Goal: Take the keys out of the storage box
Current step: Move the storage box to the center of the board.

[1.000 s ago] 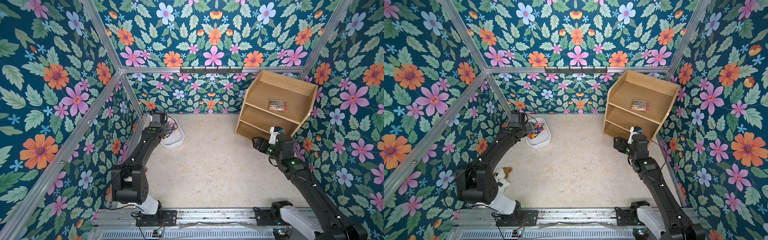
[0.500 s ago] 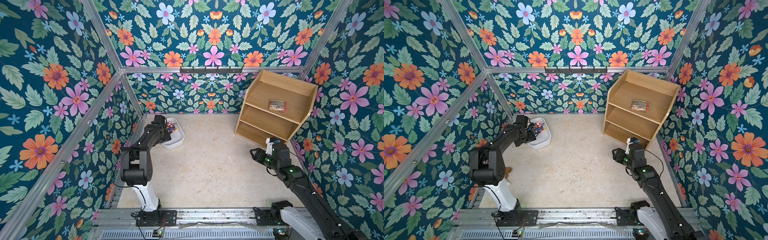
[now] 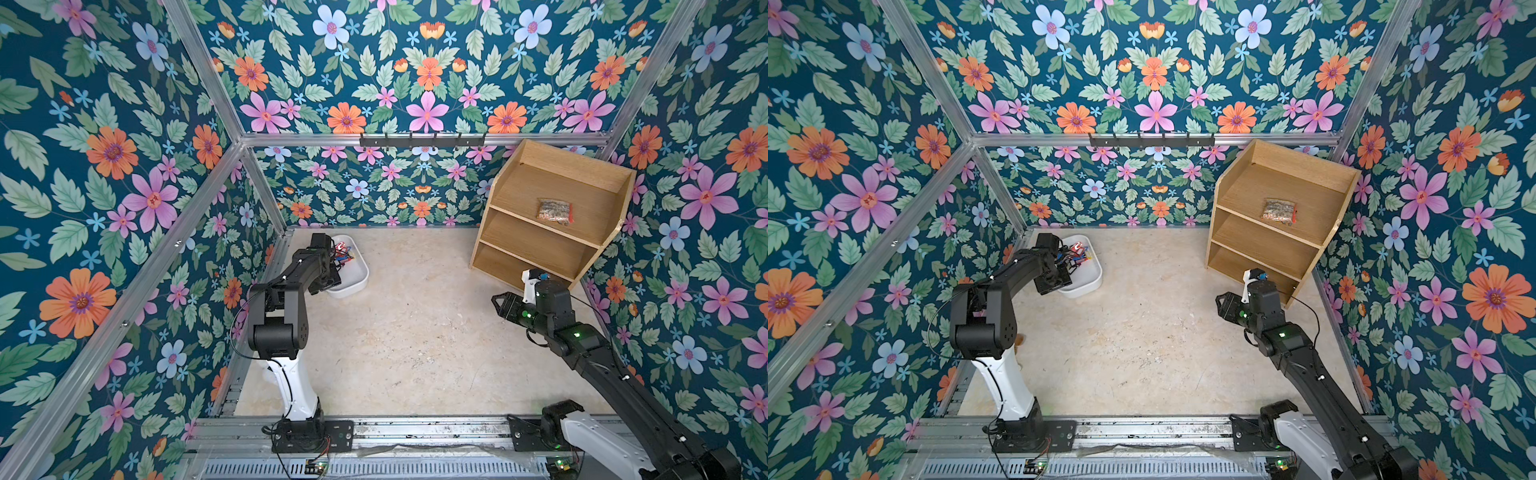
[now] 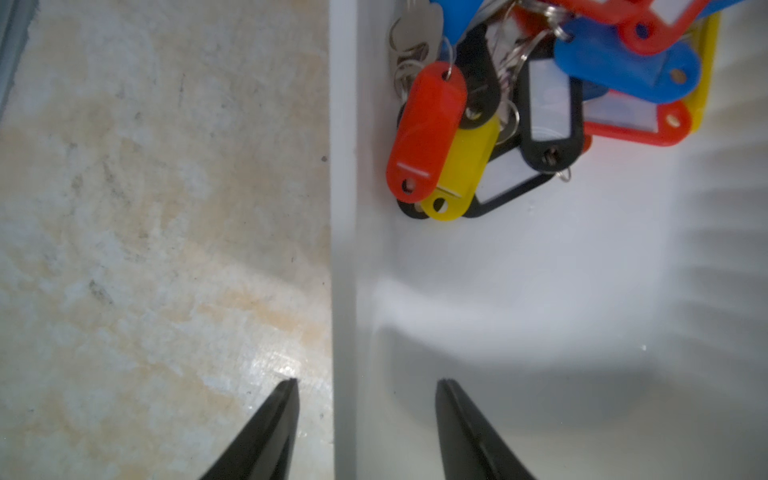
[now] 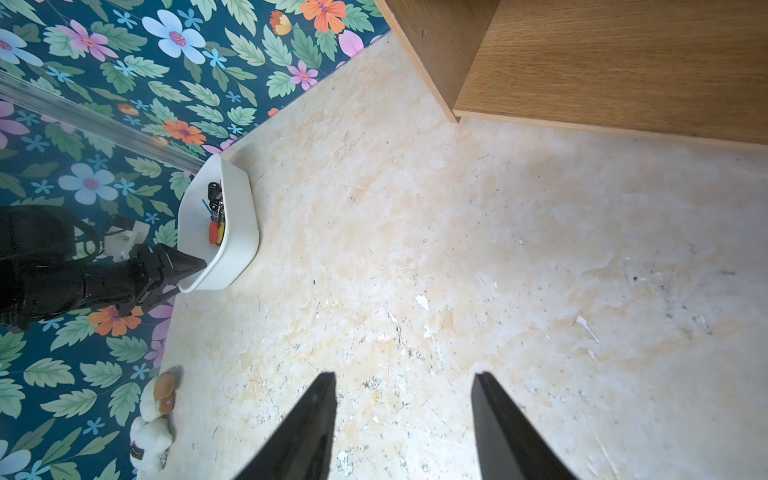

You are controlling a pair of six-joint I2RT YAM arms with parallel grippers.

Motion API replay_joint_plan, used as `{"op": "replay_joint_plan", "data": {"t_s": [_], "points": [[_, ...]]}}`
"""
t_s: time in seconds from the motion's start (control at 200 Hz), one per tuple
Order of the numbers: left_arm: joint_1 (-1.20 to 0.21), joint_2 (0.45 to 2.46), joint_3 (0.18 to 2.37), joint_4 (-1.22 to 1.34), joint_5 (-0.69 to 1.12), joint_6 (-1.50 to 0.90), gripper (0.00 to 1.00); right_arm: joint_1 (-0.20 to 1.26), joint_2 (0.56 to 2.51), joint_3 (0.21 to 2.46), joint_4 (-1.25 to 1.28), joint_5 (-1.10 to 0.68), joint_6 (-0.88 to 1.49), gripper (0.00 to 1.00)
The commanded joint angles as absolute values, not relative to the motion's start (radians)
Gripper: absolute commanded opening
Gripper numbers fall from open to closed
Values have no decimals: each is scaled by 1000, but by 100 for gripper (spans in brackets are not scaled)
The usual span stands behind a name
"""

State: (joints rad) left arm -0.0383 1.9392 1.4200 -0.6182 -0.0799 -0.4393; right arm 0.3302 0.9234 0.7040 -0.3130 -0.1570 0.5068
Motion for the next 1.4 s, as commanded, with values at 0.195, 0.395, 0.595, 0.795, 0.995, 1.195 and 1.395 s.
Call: {"op": "replay_joint_plan", "data": {"t_s": [0.195, 0.395, 0.595, 0.795, 0.995, 1.195, 1.395], "points": [[-37, 1942, 1418, -636, -49, -430, 41, 331, 893, 701, -328, -157, 523, 55], [-37, 1930, 1401, -641, -35, -415, 28, 331, 883, 695, -335, -156, 523, 54], [-37, 1903, 1376, -643, -6, -403, 10, 331, 853, 683, -328, -164, 528, 54], [-45, 1856, 1332, -646, 48, -397, 0, 331, 841, 678, -331, -169, 535, 54], [-124, 1753, 1267, -686, 61, -414, 0, 333, 831, 686, -351, -179, 540, 54], [-315, 1641, 1161, -705, 55, -498, 0, 346, 818, 679, -373, -185, 558, 59], [-508, 1517, 971, -627, 83, -695, 0, 393, 794, 657, -405, -166, 581, 62]]}}
